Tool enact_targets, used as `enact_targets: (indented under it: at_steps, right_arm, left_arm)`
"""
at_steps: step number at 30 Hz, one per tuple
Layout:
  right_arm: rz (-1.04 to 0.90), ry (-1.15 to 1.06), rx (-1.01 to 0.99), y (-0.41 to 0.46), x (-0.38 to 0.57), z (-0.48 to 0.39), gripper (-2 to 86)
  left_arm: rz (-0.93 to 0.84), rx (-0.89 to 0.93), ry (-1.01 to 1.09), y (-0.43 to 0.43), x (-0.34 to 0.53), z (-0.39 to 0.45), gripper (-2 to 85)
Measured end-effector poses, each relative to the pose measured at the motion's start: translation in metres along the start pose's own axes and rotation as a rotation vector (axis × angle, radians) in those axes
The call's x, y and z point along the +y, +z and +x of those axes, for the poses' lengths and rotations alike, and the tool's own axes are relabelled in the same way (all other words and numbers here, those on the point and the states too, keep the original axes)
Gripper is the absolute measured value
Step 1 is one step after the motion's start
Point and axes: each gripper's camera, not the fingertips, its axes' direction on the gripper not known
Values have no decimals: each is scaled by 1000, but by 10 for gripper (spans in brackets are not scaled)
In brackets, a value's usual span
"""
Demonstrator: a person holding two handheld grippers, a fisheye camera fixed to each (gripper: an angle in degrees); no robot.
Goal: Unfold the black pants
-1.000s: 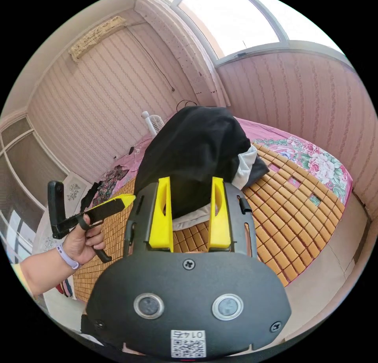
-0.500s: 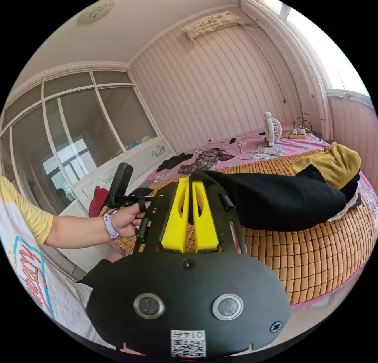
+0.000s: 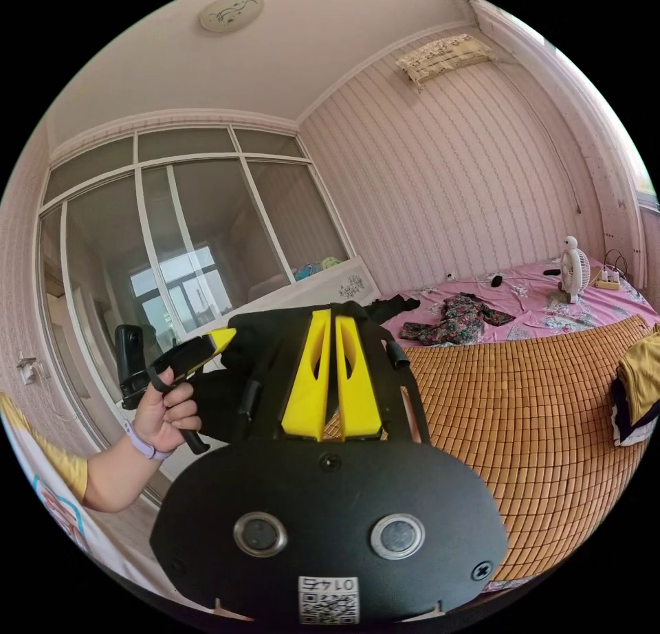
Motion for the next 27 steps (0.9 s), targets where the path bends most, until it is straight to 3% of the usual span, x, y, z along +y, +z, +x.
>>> enact_targets:
  at_steps: [3, 10, 16, 23, 27]
  right_arm:
    - [-79, -51, 46, 11, 22, 18, 16]
    - [-615, 119, 308, 48, 146, 103, 42]
    - [-748, 139, 309, 72, 182, 112, 59]
    - [-778, 111, 256, 119, 155, 119, 39]
    - [-962, 301, 390, 144, 142, 128, 16]
  left_arm:
    - [-11, 19, -114, 1, 36, -16, -5]
    - [-365, -27, -404, 7, 168, -84, 18]
    - [-447, -177, -597, -31, 212, -148, 47]
    - [-482, -278, -601, -21, 215, -188, 67]
    - [-535, -293, -618, 2, 220, -211, 72]
